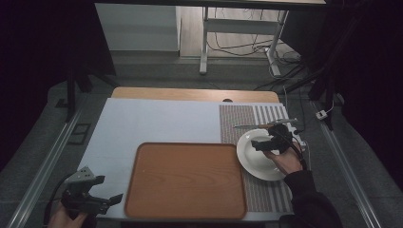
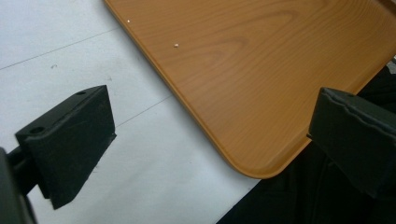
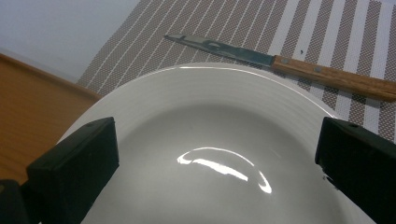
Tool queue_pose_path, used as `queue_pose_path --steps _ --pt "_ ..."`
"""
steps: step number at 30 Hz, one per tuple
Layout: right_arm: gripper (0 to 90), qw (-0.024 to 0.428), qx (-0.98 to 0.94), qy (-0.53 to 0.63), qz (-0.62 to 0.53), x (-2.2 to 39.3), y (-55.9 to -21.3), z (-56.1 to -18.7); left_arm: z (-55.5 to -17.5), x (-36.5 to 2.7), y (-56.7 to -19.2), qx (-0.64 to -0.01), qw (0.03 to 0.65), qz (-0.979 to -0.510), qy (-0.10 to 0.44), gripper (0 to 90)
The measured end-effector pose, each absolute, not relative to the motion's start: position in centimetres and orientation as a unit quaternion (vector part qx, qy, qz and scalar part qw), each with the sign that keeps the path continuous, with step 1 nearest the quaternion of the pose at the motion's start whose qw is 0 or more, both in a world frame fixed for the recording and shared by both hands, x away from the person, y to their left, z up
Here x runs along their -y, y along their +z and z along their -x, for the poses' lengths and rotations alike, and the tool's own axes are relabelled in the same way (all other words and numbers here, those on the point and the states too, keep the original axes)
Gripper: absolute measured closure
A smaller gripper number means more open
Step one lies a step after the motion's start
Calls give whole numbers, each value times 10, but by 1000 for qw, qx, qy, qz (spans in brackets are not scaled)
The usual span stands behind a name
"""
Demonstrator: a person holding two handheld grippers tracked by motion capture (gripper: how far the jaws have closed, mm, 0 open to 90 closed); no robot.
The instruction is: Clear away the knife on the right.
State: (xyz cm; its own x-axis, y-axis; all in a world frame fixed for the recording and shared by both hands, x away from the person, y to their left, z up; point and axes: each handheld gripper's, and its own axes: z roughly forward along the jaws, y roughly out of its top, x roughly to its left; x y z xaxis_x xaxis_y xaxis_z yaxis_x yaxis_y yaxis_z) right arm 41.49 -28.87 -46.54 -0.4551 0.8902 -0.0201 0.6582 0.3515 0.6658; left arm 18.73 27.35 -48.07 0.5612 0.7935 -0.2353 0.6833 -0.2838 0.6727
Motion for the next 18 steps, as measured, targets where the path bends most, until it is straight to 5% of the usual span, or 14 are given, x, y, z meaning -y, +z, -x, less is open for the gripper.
queue_pose_path --steps 10,18 --pt "0 193 -802 283 -490 289 -471 -432 -187 -273 -481 -462 379 -799 72 8" --pt "134 205 -794 288 -495 293 -461 -446 -187 -273 -481 -462 379 -799 72 8"
